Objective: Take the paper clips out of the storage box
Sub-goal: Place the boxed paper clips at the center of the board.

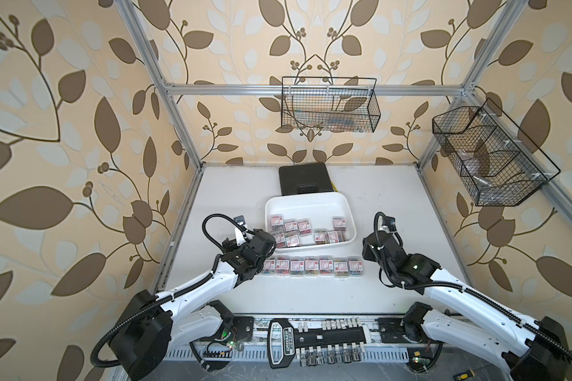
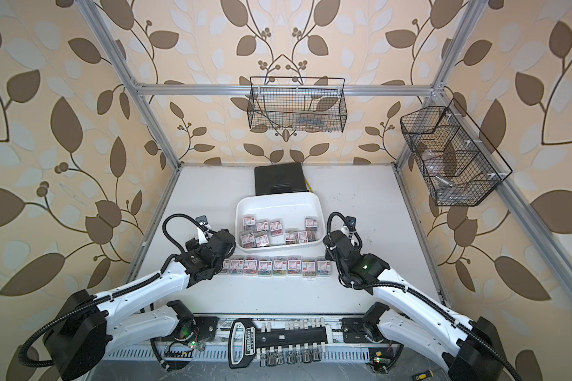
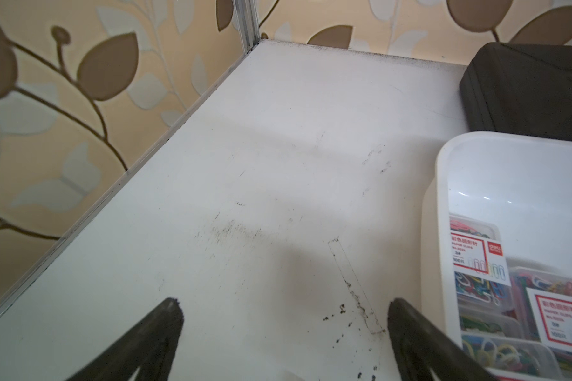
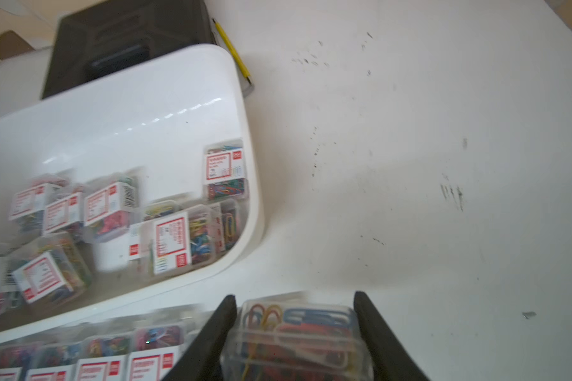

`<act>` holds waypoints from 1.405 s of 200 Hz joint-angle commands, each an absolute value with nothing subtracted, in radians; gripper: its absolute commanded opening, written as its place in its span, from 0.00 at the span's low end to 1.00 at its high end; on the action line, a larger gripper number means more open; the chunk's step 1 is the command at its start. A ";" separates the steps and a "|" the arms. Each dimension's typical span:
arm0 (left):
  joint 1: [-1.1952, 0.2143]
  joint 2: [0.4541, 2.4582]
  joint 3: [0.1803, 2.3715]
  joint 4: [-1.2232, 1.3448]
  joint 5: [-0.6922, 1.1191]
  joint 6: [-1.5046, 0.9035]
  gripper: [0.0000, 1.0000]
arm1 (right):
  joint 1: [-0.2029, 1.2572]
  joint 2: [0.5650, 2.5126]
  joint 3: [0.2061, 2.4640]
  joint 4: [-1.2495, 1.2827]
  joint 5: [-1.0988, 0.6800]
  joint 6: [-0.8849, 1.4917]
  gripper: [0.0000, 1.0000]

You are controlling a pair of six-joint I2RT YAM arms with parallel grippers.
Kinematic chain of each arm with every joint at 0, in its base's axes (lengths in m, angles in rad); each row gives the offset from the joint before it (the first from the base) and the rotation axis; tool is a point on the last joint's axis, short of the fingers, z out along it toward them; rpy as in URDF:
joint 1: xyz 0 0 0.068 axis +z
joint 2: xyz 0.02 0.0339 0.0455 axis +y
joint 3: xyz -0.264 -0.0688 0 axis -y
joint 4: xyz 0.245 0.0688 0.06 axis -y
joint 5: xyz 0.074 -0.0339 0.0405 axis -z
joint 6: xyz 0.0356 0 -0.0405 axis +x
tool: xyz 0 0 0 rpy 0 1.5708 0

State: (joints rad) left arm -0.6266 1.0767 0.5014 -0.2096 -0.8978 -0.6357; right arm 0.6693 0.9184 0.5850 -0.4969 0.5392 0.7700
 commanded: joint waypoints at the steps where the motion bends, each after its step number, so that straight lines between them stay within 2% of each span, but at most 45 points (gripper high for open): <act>1: -0.617 1.063 0.524 -0.210 -0.934 -0.660 0.99 | 0.632 0.935 0.534 -0.503 0.503 0.807 0.43; 38: -0.617 1.063 0.522 -0.209 -0.933 -0.657 0.99 | 0.592 0.985 0.476 -0.472 0.465 0.849 0.41; 113: -0.617 1.063 0.522 -0.207 -0.933 -0.657 0.99 | 0.591 1.094 0.402 -0.345 0.410 0.871 0.43; 131: -0.617 1.065 0.522 -0.207 -0.933 -0.657 0.99 | 0.589 1.110 0.404 -0.326 0.412 0.871 0.47; 180: -0.617 1.063 0.522 -0.207 -0.932 -0.656 0.99 | 0.537 1.140 0.400 -0.261 0.364 0.854 0.48; 232: -0.617 1.062 0.520 -0.206 -0.931 -0.657 0.99 | 0.529 1.139 0.401 -0.255 0.352 0.846 0.68; 281: -0.617 1.060 0.519 -0.205 -0.928 -0.654 0.99 | 0.505 1.112 0.372 -0.208 0.313 0.857 0.66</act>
